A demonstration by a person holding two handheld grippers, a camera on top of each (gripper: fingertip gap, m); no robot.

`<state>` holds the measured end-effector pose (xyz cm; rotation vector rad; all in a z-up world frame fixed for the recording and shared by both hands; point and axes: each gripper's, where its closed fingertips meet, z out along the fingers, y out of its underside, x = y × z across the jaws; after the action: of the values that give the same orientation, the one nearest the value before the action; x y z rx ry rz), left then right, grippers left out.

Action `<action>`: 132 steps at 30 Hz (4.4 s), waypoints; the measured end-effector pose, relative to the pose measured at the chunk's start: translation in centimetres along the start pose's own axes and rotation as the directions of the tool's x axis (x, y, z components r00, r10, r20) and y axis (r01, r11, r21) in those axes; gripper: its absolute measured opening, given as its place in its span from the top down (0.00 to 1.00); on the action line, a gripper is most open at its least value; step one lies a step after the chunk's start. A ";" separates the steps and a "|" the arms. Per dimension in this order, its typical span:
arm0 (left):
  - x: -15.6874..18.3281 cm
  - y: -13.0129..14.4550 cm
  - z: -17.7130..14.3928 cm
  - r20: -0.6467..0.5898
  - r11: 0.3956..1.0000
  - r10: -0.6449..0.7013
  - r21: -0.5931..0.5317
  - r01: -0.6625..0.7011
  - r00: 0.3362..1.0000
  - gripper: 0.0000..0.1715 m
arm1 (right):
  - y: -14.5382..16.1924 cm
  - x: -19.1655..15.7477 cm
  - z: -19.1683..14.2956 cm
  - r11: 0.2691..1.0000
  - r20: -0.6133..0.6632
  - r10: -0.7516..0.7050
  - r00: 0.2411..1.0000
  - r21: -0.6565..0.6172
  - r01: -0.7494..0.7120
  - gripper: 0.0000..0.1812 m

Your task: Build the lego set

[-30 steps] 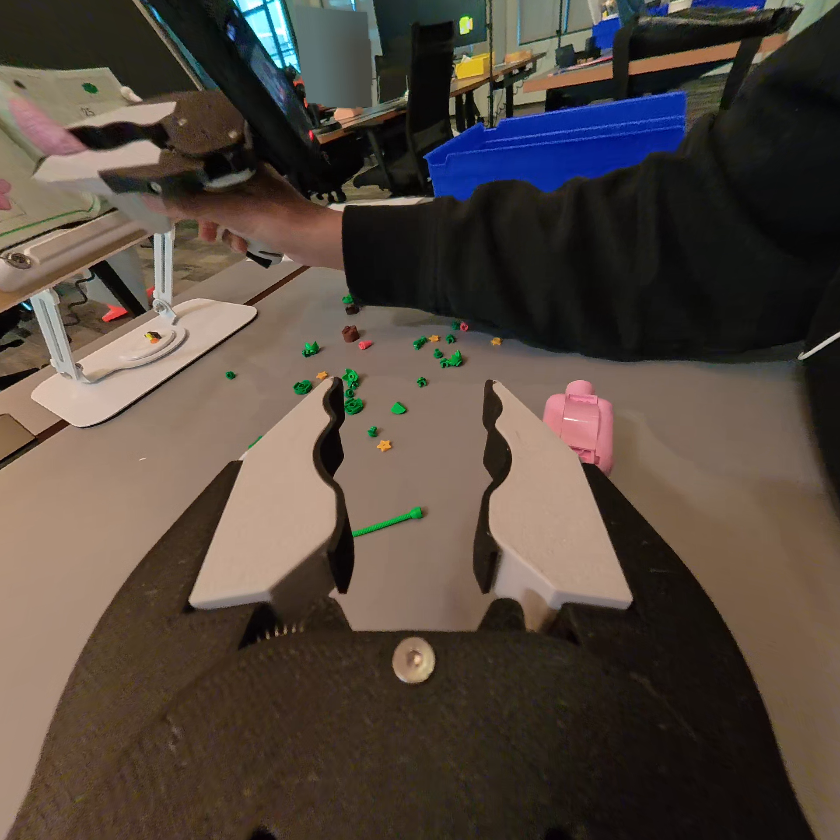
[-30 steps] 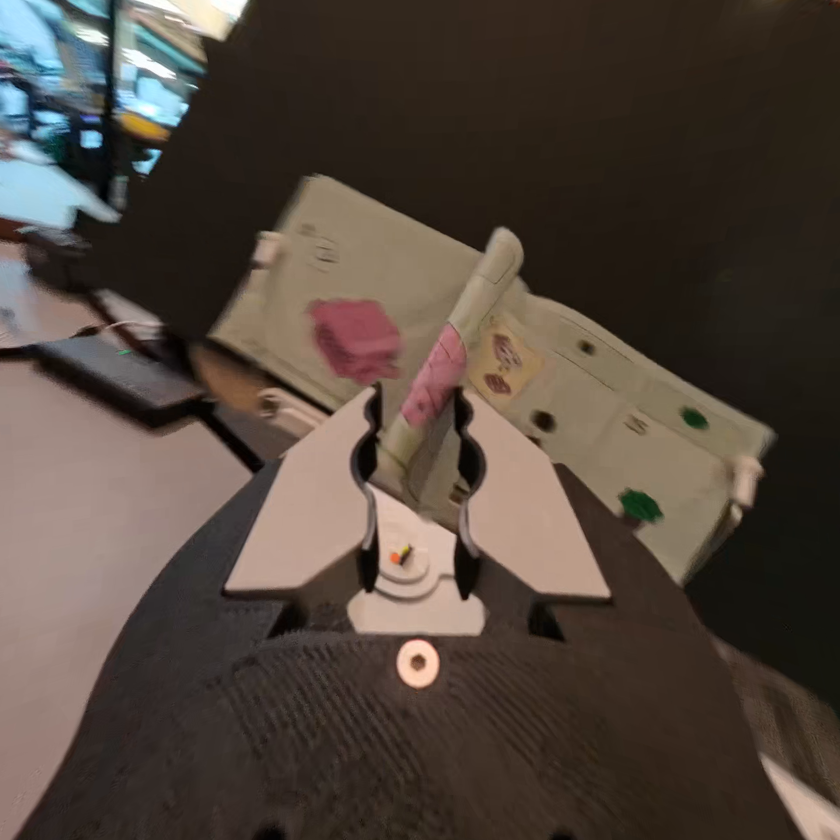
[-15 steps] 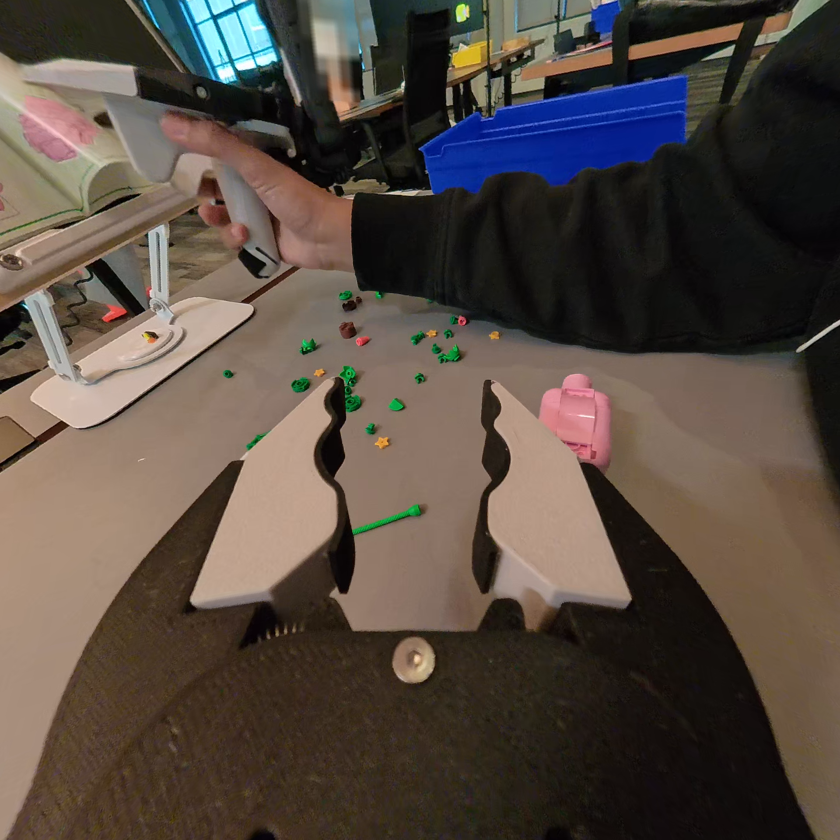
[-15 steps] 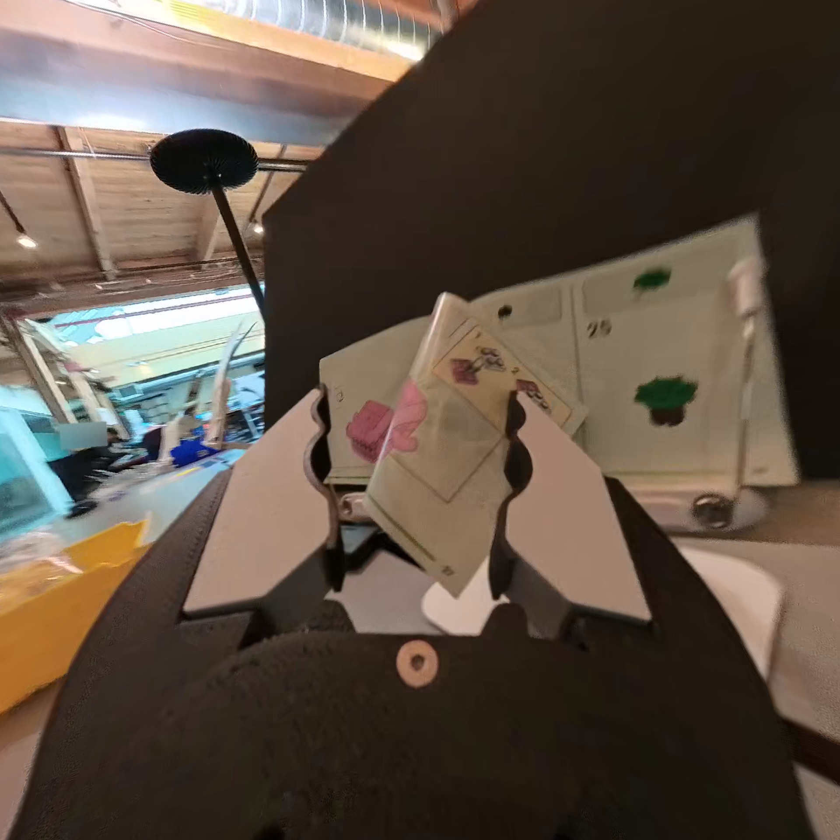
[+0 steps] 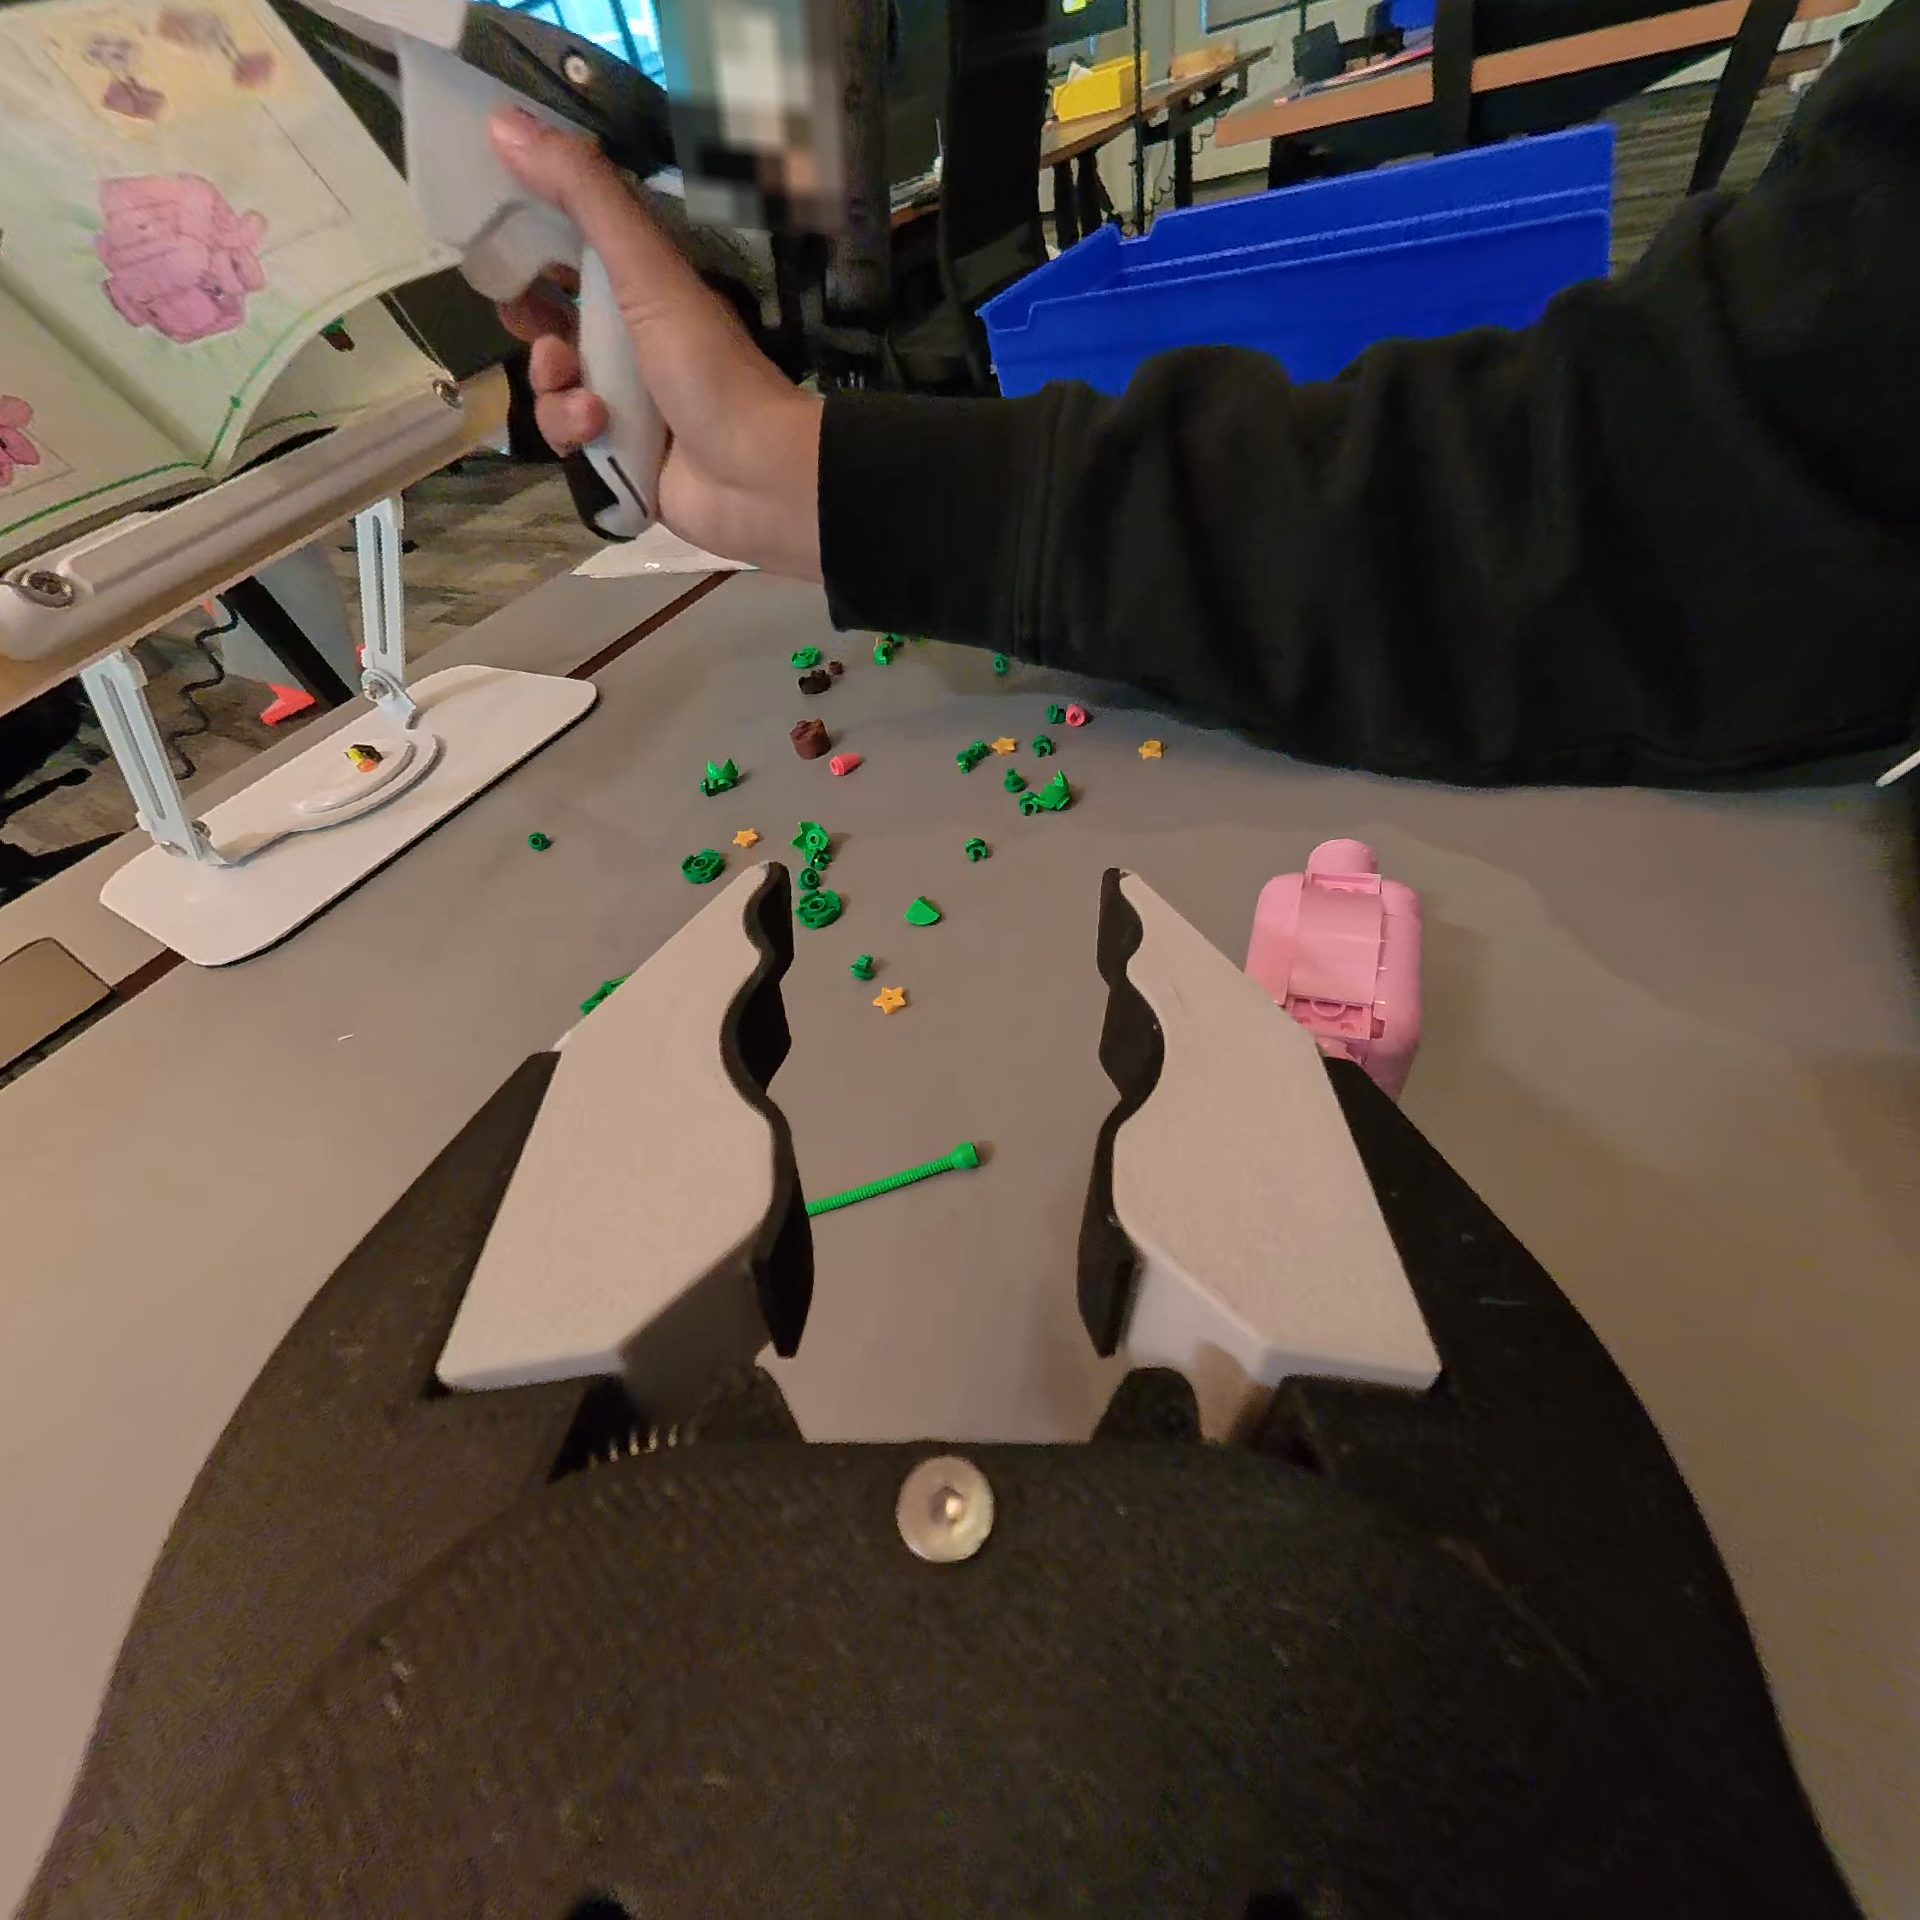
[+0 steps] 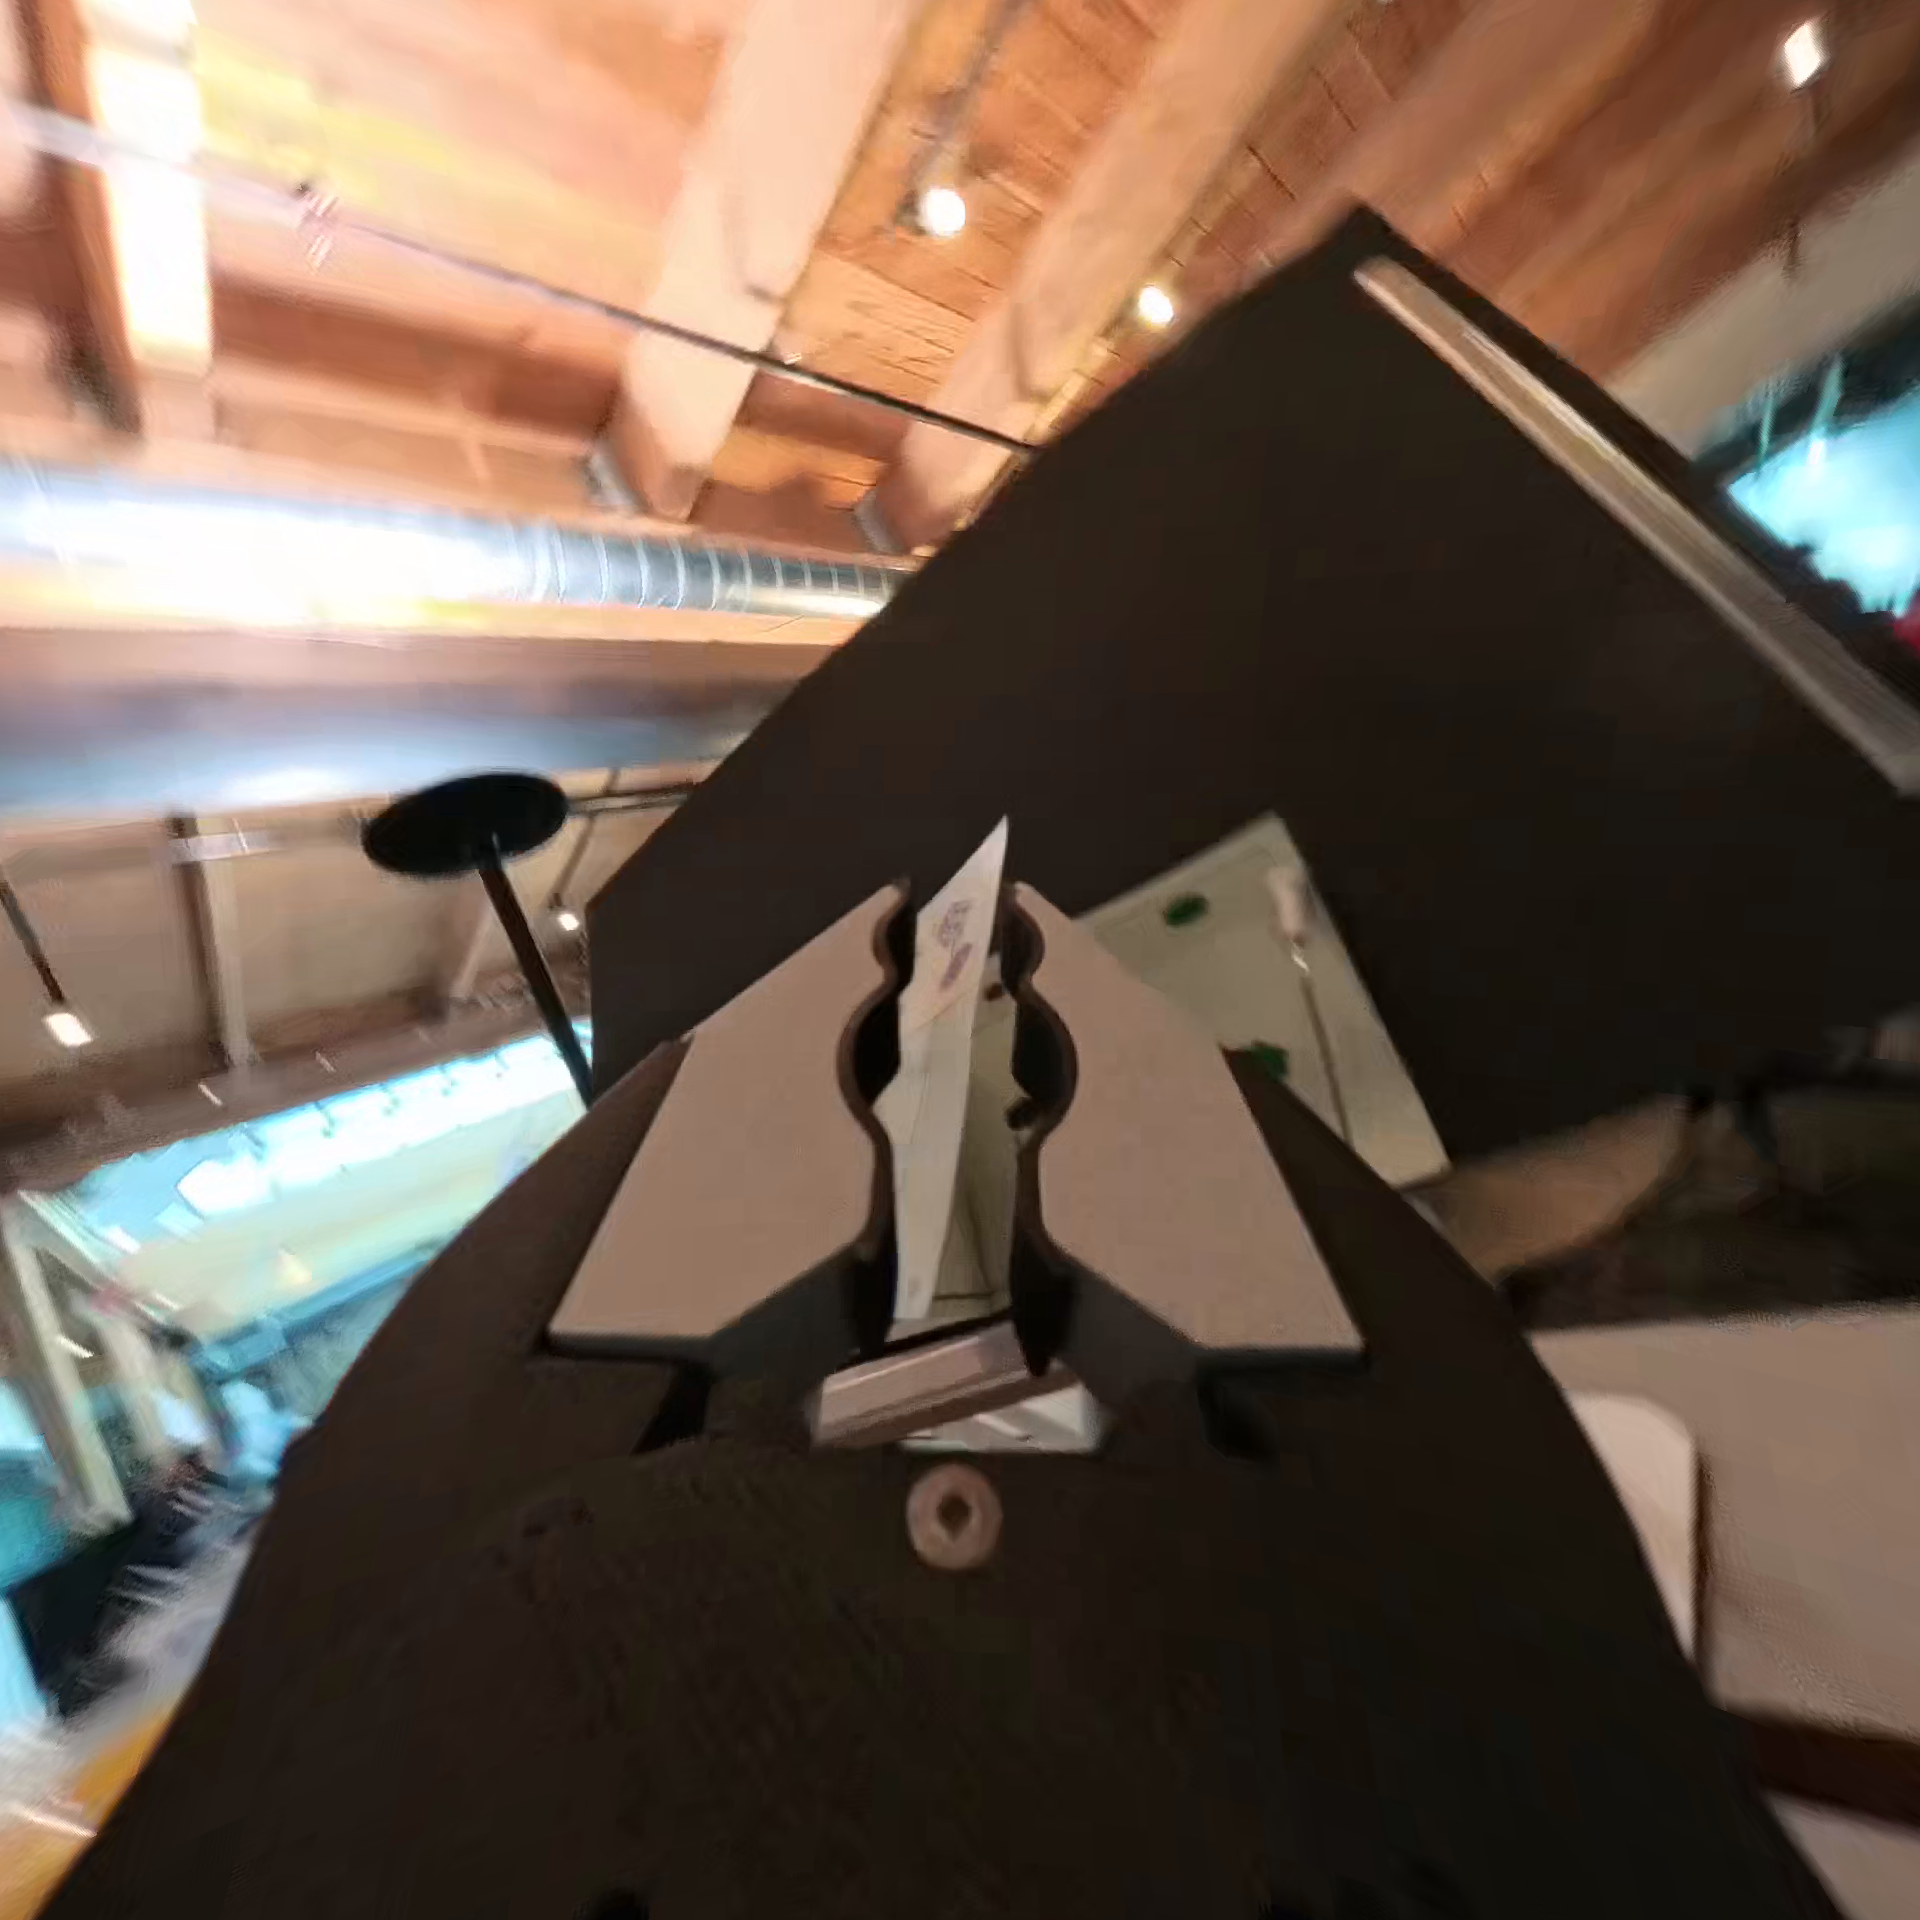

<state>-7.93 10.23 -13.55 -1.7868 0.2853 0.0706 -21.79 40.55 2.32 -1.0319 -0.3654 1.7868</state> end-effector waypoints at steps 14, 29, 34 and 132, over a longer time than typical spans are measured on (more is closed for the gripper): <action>-0.9 0.6 0.0 0.038 1.000 0.010 -0.025 -0.010 0.999 0.67 | 7.5 2.0 0.5 0.888 -0.054 0.274 0.960 -0.369 -0.274 0.89; -1.4 0.9 0.0 0.071 0.999 0.023 -0.036 -0.020 0.997 0.68 | 18.1 -8.5 -1.4 0.606 0.380 0.037 0.924 -0.744 0.282 0.70; -2.4 0.7 -0.2 0.104 1.000 -0.001 -0.016 0.003 0.995 0.68 | 17.7 -9.6 -1.1 0.627 0.426 -0.018 0.905 -0.700 0.342 0.63; -29.5 -7.2 9.0 0.386 0.973 -0.179 0.205 0.105 0.905 0.93 | 15.1 -7.8 6.6 0.534 0.437 -0.522 0.732 -0.502 0.680 0.95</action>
<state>-33.86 24.98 -2.95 -1.5638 -0.1343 0.2965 -35.07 28.28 0.10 -0.9534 -1.4007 1.1167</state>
